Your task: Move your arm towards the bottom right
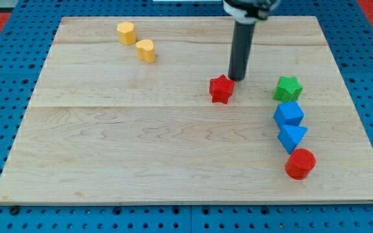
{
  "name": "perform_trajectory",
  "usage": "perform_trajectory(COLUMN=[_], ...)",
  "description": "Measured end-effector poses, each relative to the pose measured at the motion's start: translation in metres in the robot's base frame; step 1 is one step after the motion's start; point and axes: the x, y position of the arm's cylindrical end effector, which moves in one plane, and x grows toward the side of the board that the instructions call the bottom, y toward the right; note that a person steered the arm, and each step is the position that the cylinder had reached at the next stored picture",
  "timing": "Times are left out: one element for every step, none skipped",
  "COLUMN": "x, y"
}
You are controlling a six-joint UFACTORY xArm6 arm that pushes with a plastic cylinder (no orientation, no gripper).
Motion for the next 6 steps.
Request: perform_trajectory(x=[0.019, 0.052, 0.178, 0.216, 0.216, 0.195], y=[-0.068, -0.069, -0.062, 0.016, 0.115, 0.123])
